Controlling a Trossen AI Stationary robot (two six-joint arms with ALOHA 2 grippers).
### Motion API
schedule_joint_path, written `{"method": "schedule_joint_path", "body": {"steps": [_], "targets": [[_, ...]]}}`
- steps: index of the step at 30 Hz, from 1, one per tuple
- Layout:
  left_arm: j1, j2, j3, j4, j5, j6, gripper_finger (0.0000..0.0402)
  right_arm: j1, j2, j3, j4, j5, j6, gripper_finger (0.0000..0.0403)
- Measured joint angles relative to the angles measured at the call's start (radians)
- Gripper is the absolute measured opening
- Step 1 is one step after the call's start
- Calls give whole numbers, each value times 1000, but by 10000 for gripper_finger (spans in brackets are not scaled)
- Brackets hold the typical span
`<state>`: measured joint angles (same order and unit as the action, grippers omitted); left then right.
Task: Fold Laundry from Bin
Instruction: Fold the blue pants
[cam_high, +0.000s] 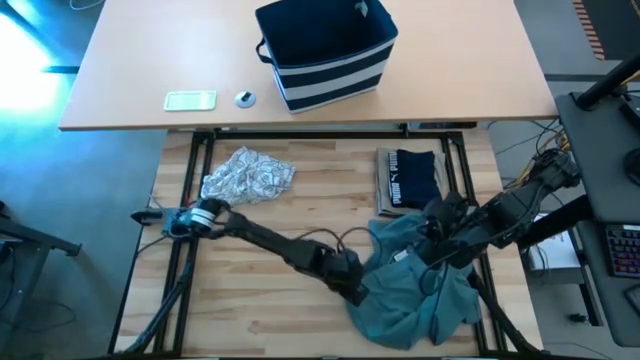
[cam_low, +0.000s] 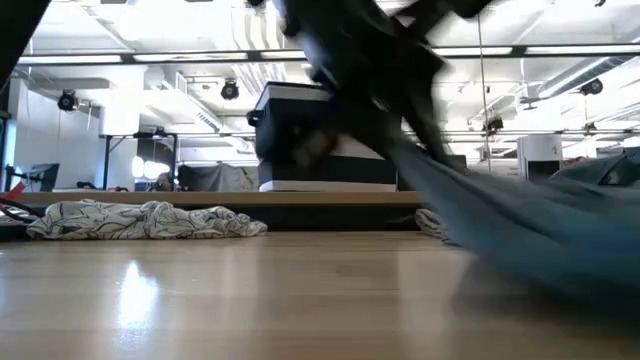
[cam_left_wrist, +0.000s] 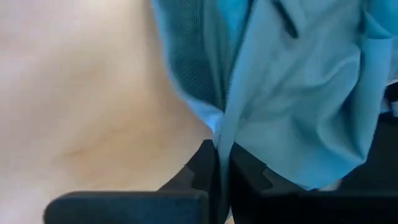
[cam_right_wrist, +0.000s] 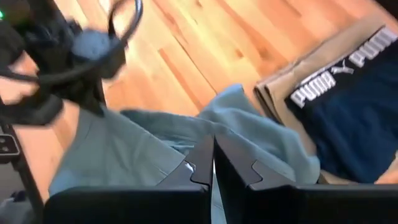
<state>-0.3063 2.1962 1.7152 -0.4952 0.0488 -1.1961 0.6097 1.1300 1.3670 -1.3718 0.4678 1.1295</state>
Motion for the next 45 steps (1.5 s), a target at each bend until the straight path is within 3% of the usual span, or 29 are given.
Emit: {"method": "schedule_joint_path", "body": {"steps": [5,11,15,20,25,30,37,45], "targets": [[45,-131,98,-515,-57,153,4,4,11,-28,44,45,-110,9],[109,-329,76,-1102,-181,190,1,-3,38,-127,184,104,-242,32],[161,-543,-103,-942,-195,254,1,-68,47,-196,343,103,-313,76],[218,-752,-366,-936,-234,238,0,-231,53,-308,644,-107,-301,144],[233,-939,-630,-793,-223,283,0,-379,129,-435,990,-273,-60,193],[233,-1081,-820,-633,-189,339,0,-406,278,-456,1044,-342,250,206],[233,-1207,-966,-560,-160,444,0,-408,397,-455,1113,-382,537,209],[233,-1288,-1013,-540,-156,489,0,-428,468,-455,1194,-365,655,209]]}}
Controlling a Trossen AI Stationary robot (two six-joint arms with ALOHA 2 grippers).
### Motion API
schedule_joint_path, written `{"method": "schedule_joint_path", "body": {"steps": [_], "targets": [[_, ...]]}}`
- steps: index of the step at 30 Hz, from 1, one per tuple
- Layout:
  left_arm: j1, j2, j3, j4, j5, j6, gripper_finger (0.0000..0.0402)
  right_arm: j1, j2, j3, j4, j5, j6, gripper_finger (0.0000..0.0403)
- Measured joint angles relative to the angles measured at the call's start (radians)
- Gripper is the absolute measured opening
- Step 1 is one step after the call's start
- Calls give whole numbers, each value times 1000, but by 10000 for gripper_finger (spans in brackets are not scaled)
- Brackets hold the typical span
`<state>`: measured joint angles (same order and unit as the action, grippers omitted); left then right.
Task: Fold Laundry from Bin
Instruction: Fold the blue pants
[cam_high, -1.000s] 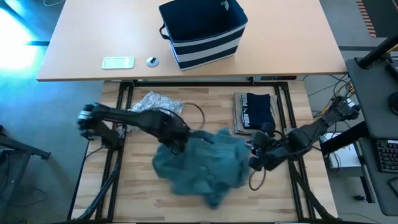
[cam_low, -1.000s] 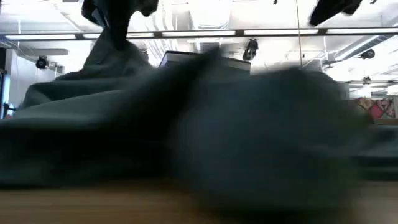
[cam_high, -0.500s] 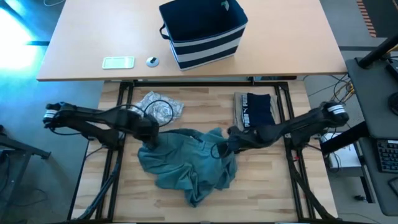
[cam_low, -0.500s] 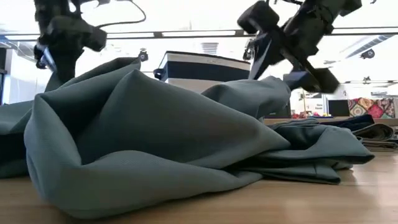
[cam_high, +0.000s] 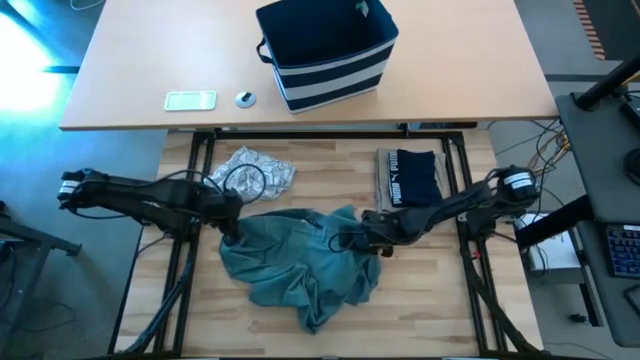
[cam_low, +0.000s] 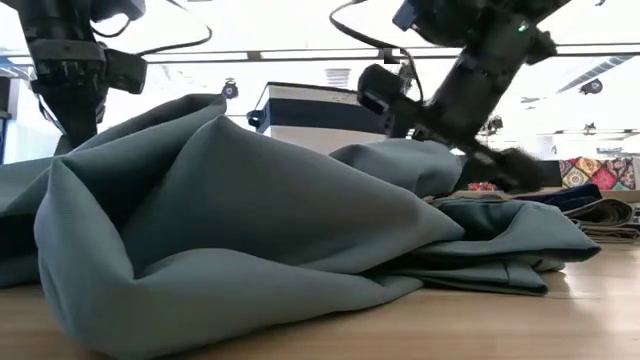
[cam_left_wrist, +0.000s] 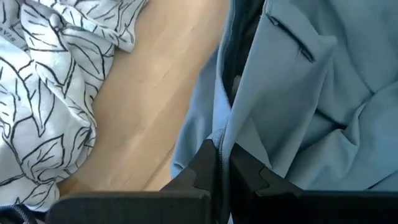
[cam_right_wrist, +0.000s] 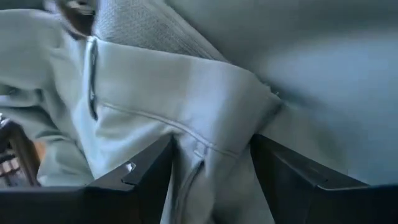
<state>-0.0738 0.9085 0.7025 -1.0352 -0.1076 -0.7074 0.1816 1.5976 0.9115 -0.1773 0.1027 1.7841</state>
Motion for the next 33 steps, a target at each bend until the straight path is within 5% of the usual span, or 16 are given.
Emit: {"method": "schedule_joint_path", "body": {"steps": [5,9,15,19,23,27,33], "targets": [[0,-29,32,-9,-3,4,0,-51,37,30,194,69,-209,127],[5,-57,157,-57,-40,62,0,-91,9,150,132,120,-496,26],[25,-71,520,-226,-236,189,0,-111,-78,489,-190,337,-1085,14],[25,-73,780,-239,-347,328,0,-87,-108,712,-207,458,-1580,15],[25,-69,984,-166,-363,493,0,-70,-112,906,-190,528,-1872,14],[25,-66,1117,-18,-184,630,0,-50,-111,1053,-131,423,-2015,14],[25,-37,1182,212,315,719,0,-49,-107,1174,-51,-97,-1986,14]]}}
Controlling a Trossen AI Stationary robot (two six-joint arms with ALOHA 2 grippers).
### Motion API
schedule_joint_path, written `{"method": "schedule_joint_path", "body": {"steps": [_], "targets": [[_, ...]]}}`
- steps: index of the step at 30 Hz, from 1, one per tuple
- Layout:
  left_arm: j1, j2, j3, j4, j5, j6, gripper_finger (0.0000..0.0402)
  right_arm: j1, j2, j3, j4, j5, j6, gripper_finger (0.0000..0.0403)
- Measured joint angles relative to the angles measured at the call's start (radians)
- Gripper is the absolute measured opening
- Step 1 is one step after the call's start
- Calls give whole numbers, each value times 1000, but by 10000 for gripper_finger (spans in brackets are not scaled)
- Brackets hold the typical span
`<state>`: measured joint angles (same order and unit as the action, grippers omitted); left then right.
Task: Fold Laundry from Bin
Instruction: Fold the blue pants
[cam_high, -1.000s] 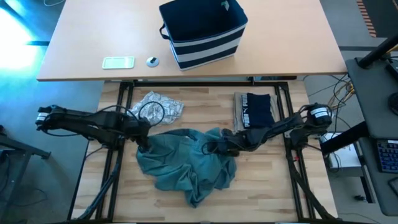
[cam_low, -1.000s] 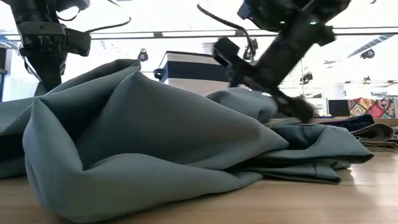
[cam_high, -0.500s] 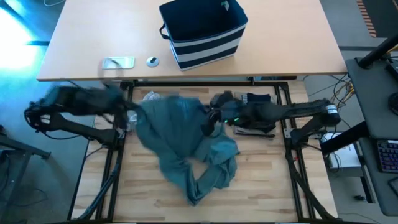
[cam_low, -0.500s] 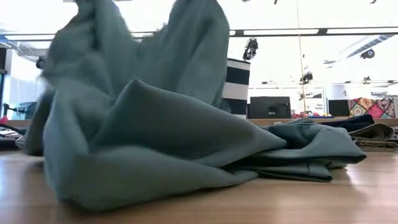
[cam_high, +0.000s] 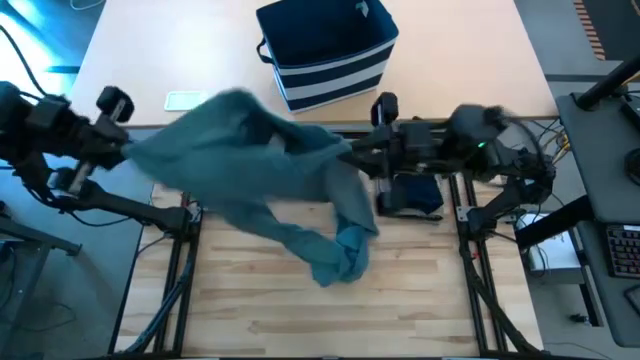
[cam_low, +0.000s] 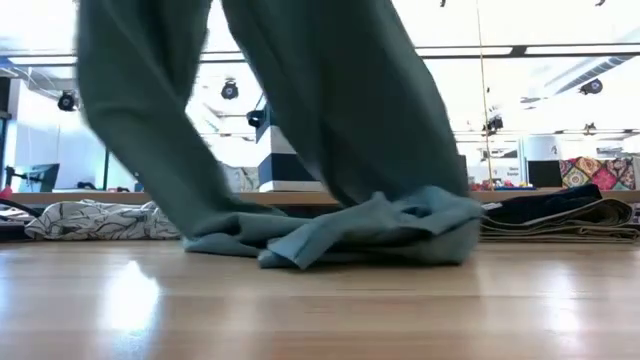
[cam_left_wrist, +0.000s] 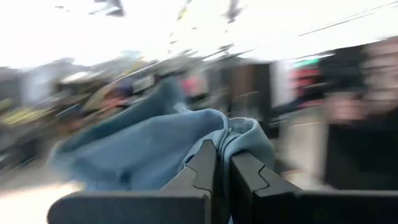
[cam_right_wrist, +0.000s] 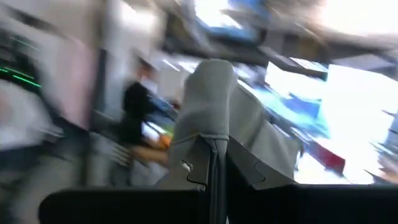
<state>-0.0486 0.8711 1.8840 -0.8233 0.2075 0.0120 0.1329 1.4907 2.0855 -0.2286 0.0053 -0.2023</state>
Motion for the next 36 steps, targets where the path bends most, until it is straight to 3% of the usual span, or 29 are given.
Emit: {"method": "schedule_joint_path", "body": {"steps": [4,6,8,9,11,14,17,19,20,23,32,36], "targets": [[0,51,14,250,391,-18,0,14,2,34,196,-294,70,13],[1,90,32,397,532,-47,0,32,3,36,313,-330,100,13],[1,133,71,441,557,-49,0,42,6,41,371,-323,104,13],[1,148,100,425,523,-27,0,44,6,45,371,-298,91,13],[0,161,164,315,349,80,0,44,2,49,339,-168,33,13],[-1,184,231,99,-164,226,0,21,0,45,251,221,-84,13],[2,237,231,-73,-701,213,0,-51,43,40,147,585,-116,13],[6,284,211,-174,-972,184,0,-115,83,36,54,684,-102,13],[11,305,204,-206,-1051,166,0,-147,104,34,9,692,-89,13],[36,346,196,-275,-1062,95,0,-217,155,32,-33,683,-66,13],[43,451,464,-277,-785,56,0,-186,166,184,-27,537,-124,13],[43,414,430,-215,-667,74,0,-151,167,237,-55,537,-172,13]]}}
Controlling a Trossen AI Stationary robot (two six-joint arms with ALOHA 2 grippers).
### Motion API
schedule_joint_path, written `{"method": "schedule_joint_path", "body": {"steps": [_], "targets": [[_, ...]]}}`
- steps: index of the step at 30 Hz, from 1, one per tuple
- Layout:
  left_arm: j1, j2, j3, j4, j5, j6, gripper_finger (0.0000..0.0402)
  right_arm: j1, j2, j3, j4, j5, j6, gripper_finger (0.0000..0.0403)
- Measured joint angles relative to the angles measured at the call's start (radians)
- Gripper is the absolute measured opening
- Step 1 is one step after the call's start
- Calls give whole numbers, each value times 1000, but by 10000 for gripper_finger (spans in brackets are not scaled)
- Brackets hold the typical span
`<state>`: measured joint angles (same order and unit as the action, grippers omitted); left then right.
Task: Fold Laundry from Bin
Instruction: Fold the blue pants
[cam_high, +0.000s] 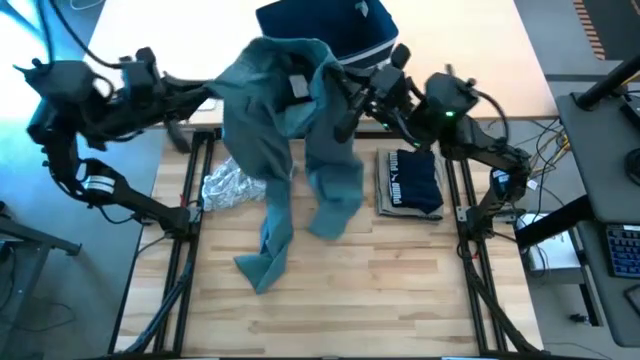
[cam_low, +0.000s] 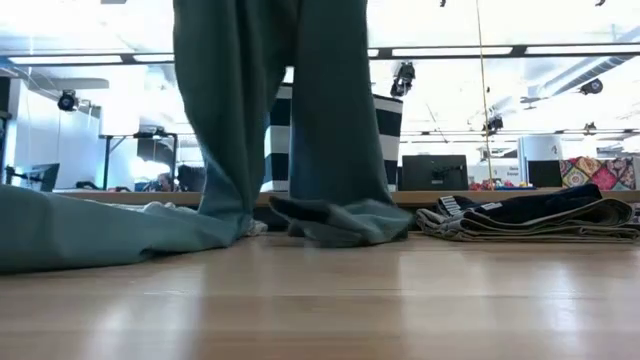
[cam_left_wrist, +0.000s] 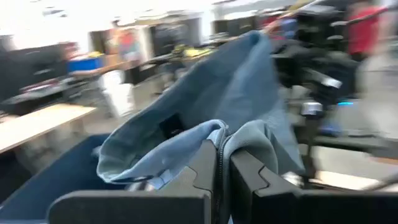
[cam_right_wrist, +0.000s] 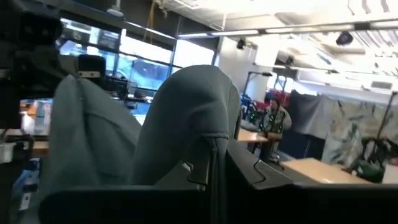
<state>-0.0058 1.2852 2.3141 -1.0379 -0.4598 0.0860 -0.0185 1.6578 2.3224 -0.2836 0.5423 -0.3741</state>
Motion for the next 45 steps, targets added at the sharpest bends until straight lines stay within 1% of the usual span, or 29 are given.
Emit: {"method": "schedule_joint_path", "body": {"steps": [2,4,7,10,12,14,16,18,20,23,27,29,32,34,35,37,39,41,43,45], "targets": [[0,-17,-4,0,114,1,0,23,-10,15,-31,-24,-8,13],[-1,-20,-4,4,274,-6,0,53,-19,20,-63,-107,-8,13],[-13,-15,-5,55,583,-56,0,113,-34,22,-90,-314,6,13],[-52,3,-7,137,821,-92,0,193,-49,23,-70,-517,49,13],[-102,19,-8,211,923,-99,0,253,-64,23,-24,-617,68,13],[-163,32,-7,306,984,-98,0,318,-72,23,43,-677,64,13],[-228,49,-6,396,1013,-97,0,387,-82,24,98,-706,40,13],[-293,66,-6,481,1013,-97,0,449,-83,24,164,-708,6,13],[-352,87,-7,568,999,-103,0,506,-83,23,232,-707,-41,13],[-427,115,0,683,934,-136,0,572,-75,27,353,-692,-112,13],[-485,165,40,721,820,-122,0,614,-58,32,479,-689,-212,13],[-496,179,32,763,806,-130,0,616,-52,32,511,-691,-233,13],[-504,208,41,793,808,-146,0,616,-45,33,514,-695,-268,13],[-505,213,40,786,786,-136,0,617,-45,34,476,-652,-322,13],[-505,212,42,759,741,-121,0,617,-46,35,448,-601,-361,13],[-506,196,42,672,596,-66,0,614,-50,35,393,-444,-444,13],[-506,173,42,556,395,-18,0,601,-52,35,343,-259,-498,13],[-505,148,41,454,193,-8,0,573,-52,35,272,-97,-506,13],[-505,123,36,336,-8,-33,0,539,-52,34,164,38,-458,13],[-504,103,35,165,-196,-130,0,487,-53,34,3,126,-310,13]]}}
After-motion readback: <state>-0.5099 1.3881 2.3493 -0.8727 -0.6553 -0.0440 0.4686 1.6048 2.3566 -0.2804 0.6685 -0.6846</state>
